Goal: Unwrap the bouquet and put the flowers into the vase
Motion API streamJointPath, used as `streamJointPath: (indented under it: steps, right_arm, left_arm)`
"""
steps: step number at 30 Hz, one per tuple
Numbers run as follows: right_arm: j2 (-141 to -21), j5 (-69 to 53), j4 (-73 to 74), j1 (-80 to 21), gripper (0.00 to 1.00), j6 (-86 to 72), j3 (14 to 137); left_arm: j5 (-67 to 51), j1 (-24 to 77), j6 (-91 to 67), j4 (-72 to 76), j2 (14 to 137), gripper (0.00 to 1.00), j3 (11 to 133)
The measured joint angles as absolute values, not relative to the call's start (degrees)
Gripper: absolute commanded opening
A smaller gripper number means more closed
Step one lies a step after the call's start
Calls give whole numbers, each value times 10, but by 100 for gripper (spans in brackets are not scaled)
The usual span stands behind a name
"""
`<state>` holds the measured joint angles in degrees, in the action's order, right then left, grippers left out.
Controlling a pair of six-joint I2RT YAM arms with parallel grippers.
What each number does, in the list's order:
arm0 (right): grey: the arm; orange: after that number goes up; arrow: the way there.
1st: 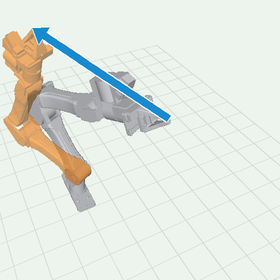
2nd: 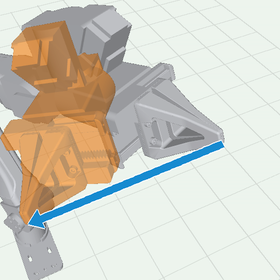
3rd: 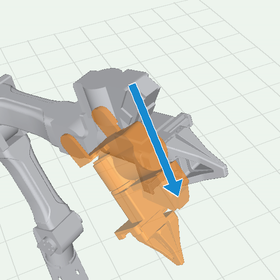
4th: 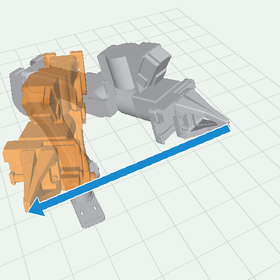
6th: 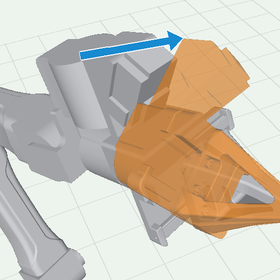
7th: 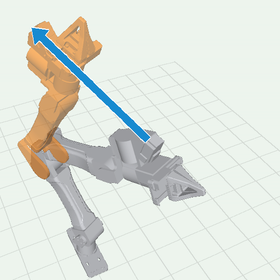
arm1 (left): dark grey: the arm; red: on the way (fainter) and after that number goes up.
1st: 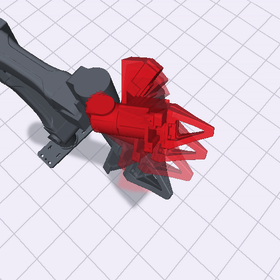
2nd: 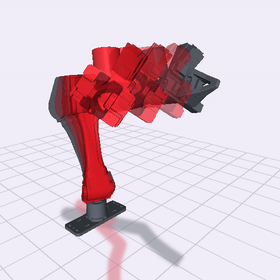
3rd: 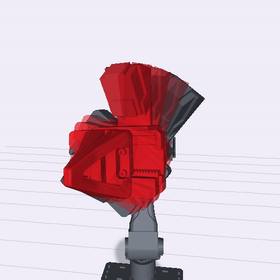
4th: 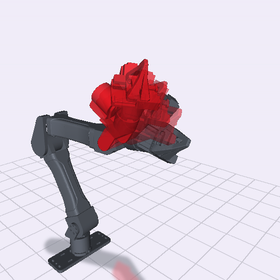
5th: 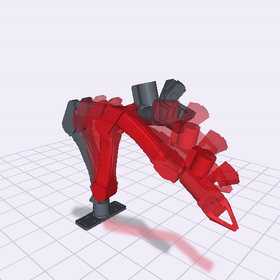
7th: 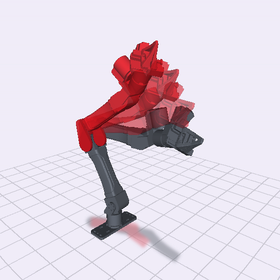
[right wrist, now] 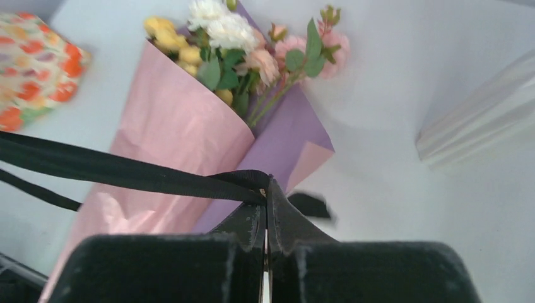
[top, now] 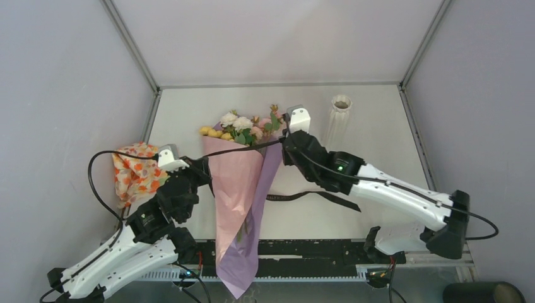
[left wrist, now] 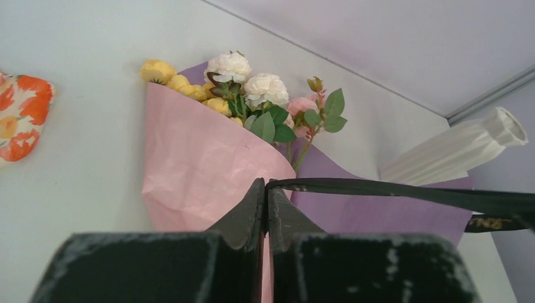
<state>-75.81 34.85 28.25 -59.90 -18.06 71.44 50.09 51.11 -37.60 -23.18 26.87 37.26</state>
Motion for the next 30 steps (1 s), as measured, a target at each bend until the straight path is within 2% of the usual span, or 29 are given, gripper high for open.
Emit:
streamJointPath:
  steps: [7, 13, 20, 25, 28, 30]
  right_arm:
    - [-669, 324, 288, -598, 2, -167, 716]
    - [-660, 285, 291, -594, 0, -160, 725]
    - [-720, 170, 234, -589, 0, -164, 761]
    - [-829, 69, 196, -605, 1, -170, 839]
    - [-915, 23, 187, -623, 12, -170, 914]
    - [-977, -6, 182, -636, 30, -171, 966]
  left_arm:
    - [477, 511, -377, -212, 281, 6, 372]
    - [479, 505, -381, -217, 274, 8, 372]
    - [530, 495, -424, -286, 232, 13, 372]
    - [591, 494, -533, -412, 208, 20, 380]
    - [620, 494, -605, -508, 212, 24, 395]
    - [632, 494, -642, -557, 216, 31, 406]
